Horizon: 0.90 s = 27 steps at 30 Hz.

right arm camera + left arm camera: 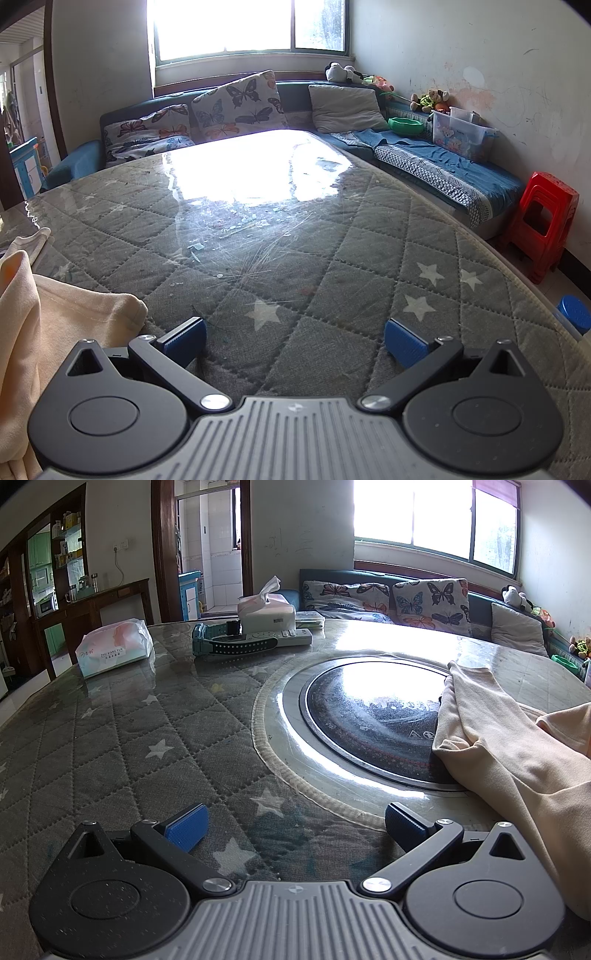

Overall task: Fold clothes
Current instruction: 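Move both grippers toward the crumpled cream sweatshirt on the table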

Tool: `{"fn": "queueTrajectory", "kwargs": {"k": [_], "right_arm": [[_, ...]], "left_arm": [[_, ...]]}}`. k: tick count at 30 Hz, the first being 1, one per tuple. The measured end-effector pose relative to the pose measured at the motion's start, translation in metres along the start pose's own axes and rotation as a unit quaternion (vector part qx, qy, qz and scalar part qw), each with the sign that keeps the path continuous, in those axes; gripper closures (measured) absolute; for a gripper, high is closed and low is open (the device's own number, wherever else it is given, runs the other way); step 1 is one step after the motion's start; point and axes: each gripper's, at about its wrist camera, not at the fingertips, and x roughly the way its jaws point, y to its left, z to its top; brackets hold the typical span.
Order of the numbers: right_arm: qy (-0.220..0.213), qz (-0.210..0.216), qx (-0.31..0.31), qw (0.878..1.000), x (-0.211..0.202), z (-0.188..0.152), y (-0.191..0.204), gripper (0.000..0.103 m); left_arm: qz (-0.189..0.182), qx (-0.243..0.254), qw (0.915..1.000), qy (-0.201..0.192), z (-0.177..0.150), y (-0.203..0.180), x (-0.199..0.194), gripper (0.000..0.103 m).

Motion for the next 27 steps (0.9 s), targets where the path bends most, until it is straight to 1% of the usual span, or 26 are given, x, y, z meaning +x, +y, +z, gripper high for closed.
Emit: {"fn": "queueTrajectory", "kwargs": {"k": [7,11,15,20,27], "right_arm": [[-0.003,0.01,-0.003,1.0,-0.005,-0.003,-0.002,0.0],[-0.005,0.016,-0.004,1.0,-0.007,-0.004,-0.003,0.0],[-0.011,0.027,-0.02,0.999,-0.018,-0.009,-0.001,0.0],[-0.022,0.049,-0.047,0.997,-0.041,-0.016,0.004,0.0],[-0.019,0.068,-0.081,0.994,-0.066,-0.025,0.01,0.0]], "left_arm": [[0.002,0.0,1.0,0.002,0.001,-0.002,0.0,0.0],[0.007,-0.006,0.9999,0.01,0.001,-0.004,-0.003,0.0],[0.0,-0.012,0.9998,0.017,0.002,-0.013,-0.011,0.0],[-0.011,0.006,0.9998,0.018,0.002,-0.032,-0.022,0.0],[-0.024,0.032,0.9991,0.017,-0.002,-0.057,-0.037,0.0]]}}
